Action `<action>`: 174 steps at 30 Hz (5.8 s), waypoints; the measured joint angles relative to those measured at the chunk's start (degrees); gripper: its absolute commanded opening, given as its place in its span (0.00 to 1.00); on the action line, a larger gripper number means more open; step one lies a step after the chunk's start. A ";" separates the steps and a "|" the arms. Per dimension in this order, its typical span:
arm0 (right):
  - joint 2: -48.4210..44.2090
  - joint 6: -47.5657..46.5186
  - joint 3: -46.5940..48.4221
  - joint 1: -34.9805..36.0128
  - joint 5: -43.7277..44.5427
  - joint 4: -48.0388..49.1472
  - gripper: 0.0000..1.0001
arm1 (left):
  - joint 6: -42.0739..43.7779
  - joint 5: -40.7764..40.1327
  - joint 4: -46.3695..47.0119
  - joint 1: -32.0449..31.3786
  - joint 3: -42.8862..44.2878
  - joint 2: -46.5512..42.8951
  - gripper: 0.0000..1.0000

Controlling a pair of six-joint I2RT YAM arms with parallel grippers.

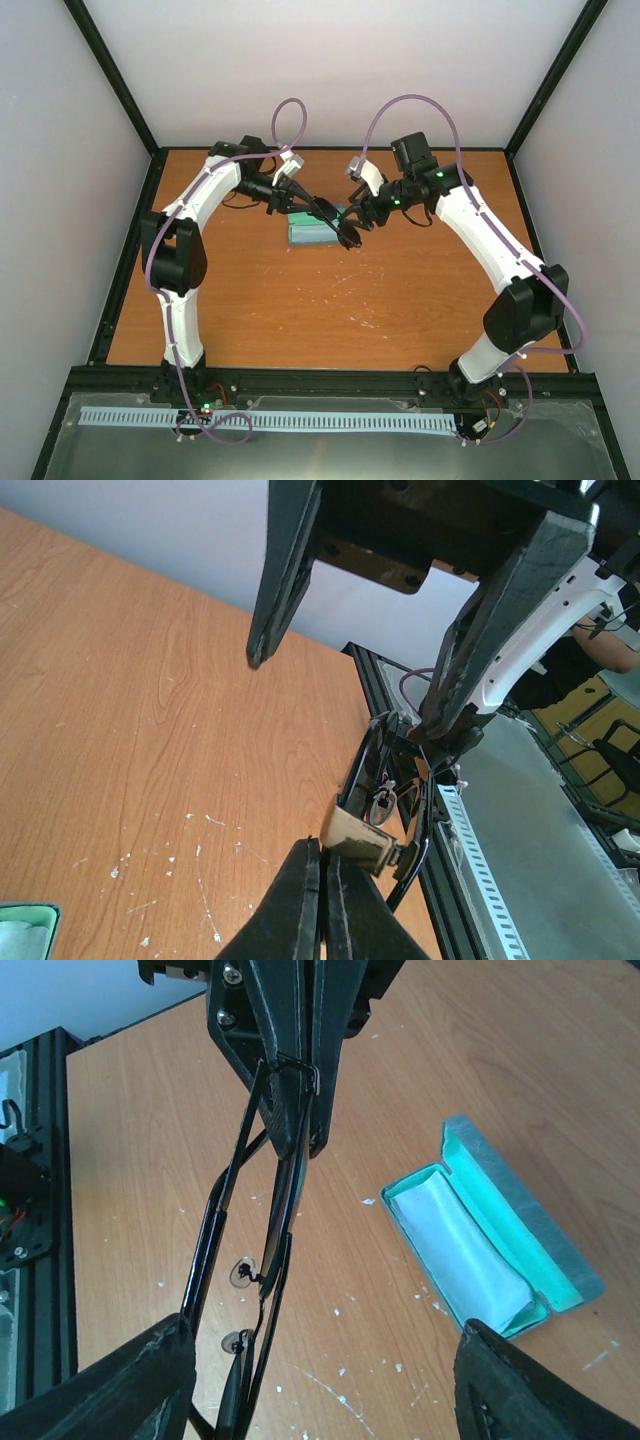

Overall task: Organize the sunglasses
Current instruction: Fold the sunglasses.

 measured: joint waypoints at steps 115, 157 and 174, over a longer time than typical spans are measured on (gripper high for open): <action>17.11 15.37 -0.85 -4.94 -32.09 4.37 0.03 | -8.61 -9.05 20.74 12.31 -14.12 -16.28 0.17; 21.29 30.97 3.85 -6.19 -27.45 12.57 0.03 | -1.77 -11.28 22.43 -10.73 -14.01 -30.95 0.16; 20.06 90.53 -20.83 -6.36 -21.84 77.37 0.03 | -6.19 -19.39 31.43 -18.16 -23.56 -30.95 0.14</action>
